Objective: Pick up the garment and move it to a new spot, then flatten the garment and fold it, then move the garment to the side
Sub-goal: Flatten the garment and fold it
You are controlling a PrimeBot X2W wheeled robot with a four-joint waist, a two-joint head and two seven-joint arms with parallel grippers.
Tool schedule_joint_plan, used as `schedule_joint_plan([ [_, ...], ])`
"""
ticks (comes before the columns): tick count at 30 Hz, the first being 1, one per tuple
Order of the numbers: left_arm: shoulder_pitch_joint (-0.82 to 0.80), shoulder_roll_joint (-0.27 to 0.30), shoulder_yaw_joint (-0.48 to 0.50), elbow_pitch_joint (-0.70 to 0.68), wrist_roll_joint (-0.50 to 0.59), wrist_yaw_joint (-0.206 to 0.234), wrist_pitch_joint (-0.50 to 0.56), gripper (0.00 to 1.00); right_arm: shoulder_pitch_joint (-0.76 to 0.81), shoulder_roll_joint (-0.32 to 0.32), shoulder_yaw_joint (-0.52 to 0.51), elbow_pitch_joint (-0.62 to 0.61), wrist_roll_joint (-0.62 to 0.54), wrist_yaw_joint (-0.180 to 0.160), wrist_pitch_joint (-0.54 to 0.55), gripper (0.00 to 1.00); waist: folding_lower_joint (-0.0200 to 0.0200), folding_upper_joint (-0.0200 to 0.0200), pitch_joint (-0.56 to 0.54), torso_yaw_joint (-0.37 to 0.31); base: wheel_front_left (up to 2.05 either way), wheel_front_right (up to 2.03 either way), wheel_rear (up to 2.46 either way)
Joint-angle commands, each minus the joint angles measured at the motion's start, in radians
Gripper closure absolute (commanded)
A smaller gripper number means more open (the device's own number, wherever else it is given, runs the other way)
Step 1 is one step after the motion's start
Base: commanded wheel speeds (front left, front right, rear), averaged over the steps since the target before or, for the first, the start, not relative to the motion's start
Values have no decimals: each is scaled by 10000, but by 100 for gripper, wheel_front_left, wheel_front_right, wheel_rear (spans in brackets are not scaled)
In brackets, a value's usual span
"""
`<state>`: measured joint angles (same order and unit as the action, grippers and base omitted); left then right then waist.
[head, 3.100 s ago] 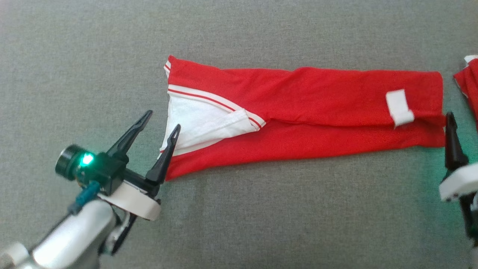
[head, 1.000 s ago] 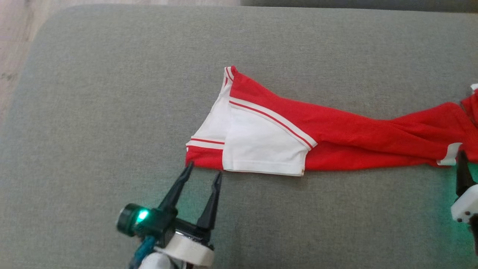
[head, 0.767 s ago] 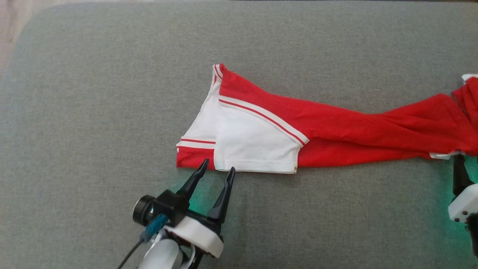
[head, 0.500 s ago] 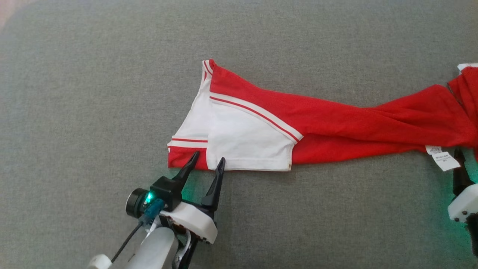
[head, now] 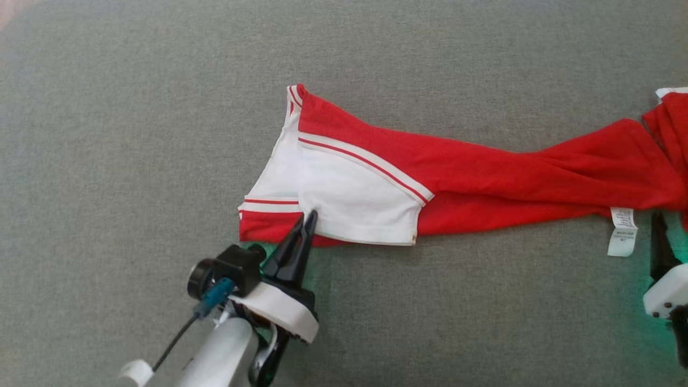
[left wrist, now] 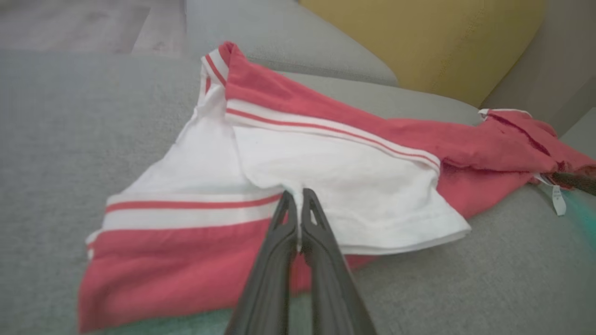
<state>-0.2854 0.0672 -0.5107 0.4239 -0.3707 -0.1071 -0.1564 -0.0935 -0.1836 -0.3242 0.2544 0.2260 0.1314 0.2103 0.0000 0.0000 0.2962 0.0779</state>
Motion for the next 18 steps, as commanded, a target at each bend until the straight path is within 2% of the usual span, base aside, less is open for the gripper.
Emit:
schedule_joint_plan([
  [1,-237,199,355,-418,-51,-70,-151,100,-110,-276,221,-319,101,-7,-47,0,0,0,6,23,0,0,0],
  [10,-679,787,845,-1806,-103,77,-234,100,-243,-321,429,-289,444,-7,-254,0,0,0,134,75,0,0,0],
  [18,-1011,1233,1143,-2092,-91,180,-200,100,-444,-464,912,-13,730,-7,-698,0,0,0,291,-13,0,0,0],
])
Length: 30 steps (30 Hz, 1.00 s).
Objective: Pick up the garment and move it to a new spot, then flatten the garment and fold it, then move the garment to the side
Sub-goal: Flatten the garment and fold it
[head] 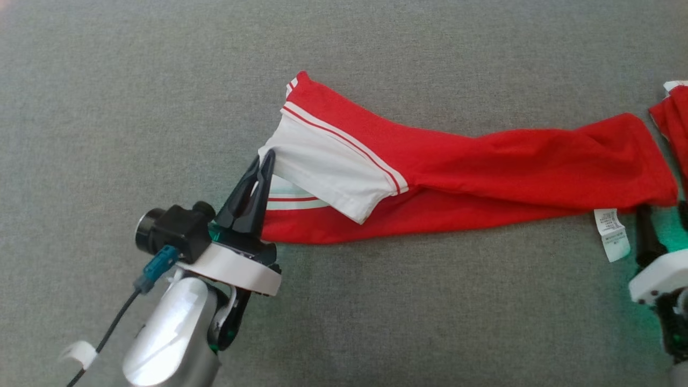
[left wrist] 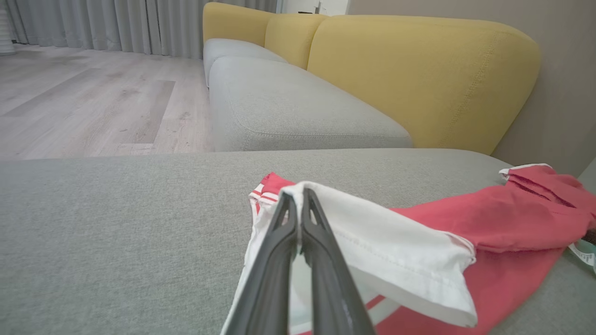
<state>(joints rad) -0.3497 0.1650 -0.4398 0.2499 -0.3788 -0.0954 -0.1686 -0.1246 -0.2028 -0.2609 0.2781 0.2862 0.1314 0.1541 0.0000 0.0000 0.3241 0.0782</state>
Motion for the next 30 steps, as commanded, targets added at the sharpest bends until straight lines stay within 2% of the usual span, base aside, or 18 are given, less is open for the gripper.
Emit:
schedule_joint_plan([
  [1,-380,279,448,-362,-27,62,-77,100,-119,-289,385,-252,197,-7,-186,0,0,0,19,-23,0,0,0],
  [4,-410,309,476,-379,-51,94,-114,100,59,-295,483,-496,352,-7,-422,0,0,0,11,-15,0,0,0],
  [8,-410,329,511,-311,-115,125,-207,100,683,-175,303,-1399,627,-7,-1140,0,0,0,-55,7,0,0,0],
  [13,-357,418,591,-268,-198,168,-261,100,1401,-140,858,-2218,1166,-7,-996,0,0,0,-118,-136,0,0,0],
  [28,-504,551,498,-366,-243,181,-234,100,591,-509,1368,-1207,1442,-7,-643,0,0,0,82,-117,0,0,0],
  [29,-527,555,481,-370,-239,178,-235,100,518,-531,1379,-1098,1472,-7,-636,5,0,0,108,-97,0,0,0],
  [30,-550,557,466,-373,-238,175,-237,100,455,-557,1386,-984,1511,-7,-616,24,0,0,133,-71,0,0,0],
])
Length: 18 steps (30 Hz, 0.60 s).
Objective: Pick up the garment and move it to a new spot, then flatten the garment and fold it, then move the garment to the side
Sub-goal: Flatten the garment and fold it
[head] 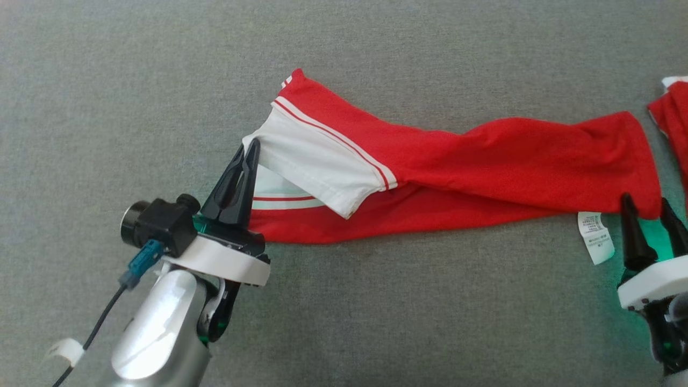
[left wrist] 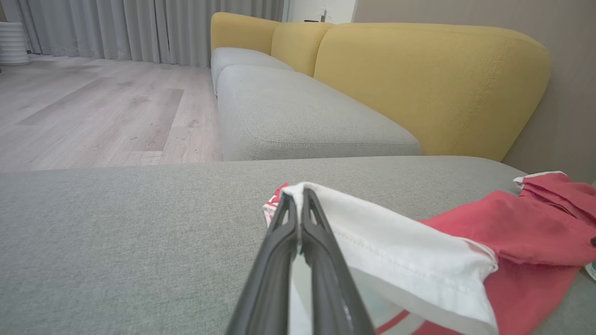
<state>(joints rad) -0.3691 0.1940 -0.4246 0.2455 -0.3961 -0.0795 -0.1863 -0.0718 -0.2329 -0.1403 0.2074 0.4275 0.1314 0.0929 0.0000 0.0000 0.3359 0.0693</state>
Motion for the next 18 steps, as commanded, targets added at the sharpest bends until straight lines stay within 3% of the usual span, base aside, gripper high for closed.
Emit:
schedule_joint_plan([
  [1,-378,271,305,-330,-67,14,-65,100,-125,-290,204,-186,140,-7,-3,55,0,0,35,44,0,0,0],
  [3,-420,281,295,-327,-81,8,-75,100,-158,-360,230,-37,181,-7,7,100,0,0,55,97,0,0,0],
  [12,-814,479,328,-412,-126,-52,-77,100,-16,-494,-199,-1171,518,-7,-56,100,0,0,98,169,0,0,0],
  [18,-2572,742,489,-713,-689,-345,426,100,-1292,-795,-413,-2579,628,-7,1293,100,0,0,631,266,0,0,0],
])
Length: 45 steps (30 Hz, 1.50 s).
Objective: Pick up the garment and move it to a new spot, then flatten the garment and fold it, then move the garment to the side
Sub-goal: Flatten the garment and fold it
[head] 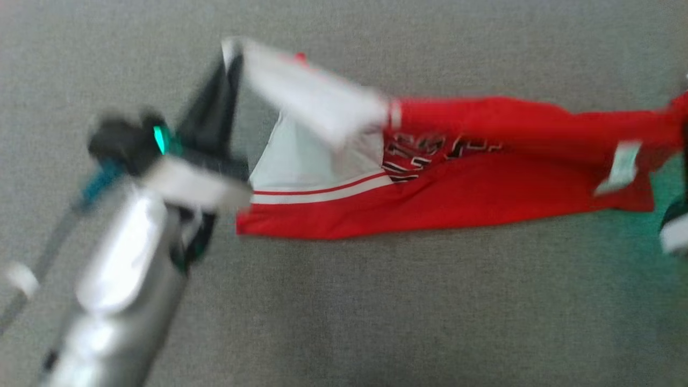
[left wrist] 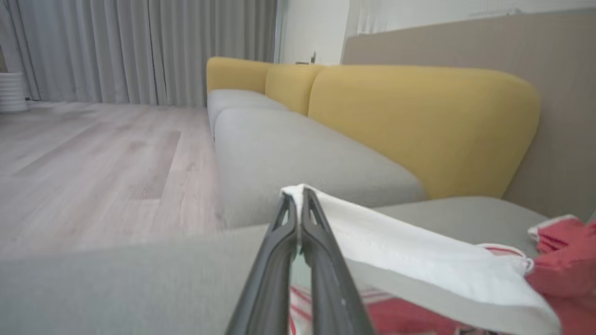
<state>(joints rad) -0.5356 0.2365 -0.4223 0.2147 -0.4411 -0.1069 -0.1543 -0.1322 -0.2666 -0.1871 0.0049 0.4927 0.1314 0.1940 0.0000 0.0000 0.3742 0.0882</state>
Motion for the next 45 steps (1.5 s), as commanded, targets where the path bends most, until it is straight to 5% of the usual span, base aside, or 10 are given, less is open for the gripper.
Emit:
schedule_joint_plan([
  [1,-1301,313,491,-371,-487,-116,263,100,-1038,-575,46,-666,-88,-7,557,100,0,0,370,113,0,0,0],
  [8,-3971,253,417,745,-2086,-228,1063,100,-3885,-1024,-4,-87,-326,-7,2145,100,0,0,1187,364,0,0,0],
  [18,-5302,533,-954,2125,-2991,-235,192,100,-5398,-1229,401,1424,-757,-7,1828,100,0,0,1575,634,0,0,0],
  [31,-2280,1532,-1935,1350,-3591,-237,-909,100,-3315,-1402,762,1973,-557,-7,975,100,0,0,730,633,0,0,0],
  [40,-342,1262,-2265,850,-4012,-70,-970,100,-2364,-1294,559,2102,-582,-7,702,100,0,0,677,773,0,0,0],
  [41,-232,1212,-2288,876,-4029,-46,-976,100,-2287,-1268,577,2126,-640,-7,678,80,0,0,676,773,0,0,0],
  [42,-144,1159,-2306,916,-4021,-15,-984,91,-2233,-1235,588,2156,-702,-7,615,47,0,0,672,773,0,0,0],
  [43,-76,1098,-2320,959,-3993,6,-995,50,-2203,-1189,557,2197,-784,-7,506,0,0,0,662,771,0,0,0],
  [44,-28,1021,-2289,979,-3946,19,-1014,0,-2191,-1108,467,2273,-842,-7,359,0,0,0,637,776,0,0,0],
  [45,30,917,-2192,996,-3911,62,-1033,0,-2176,-1033,369,2348,-911,-7,184,0,0,0,598,786,0,0,0],
])
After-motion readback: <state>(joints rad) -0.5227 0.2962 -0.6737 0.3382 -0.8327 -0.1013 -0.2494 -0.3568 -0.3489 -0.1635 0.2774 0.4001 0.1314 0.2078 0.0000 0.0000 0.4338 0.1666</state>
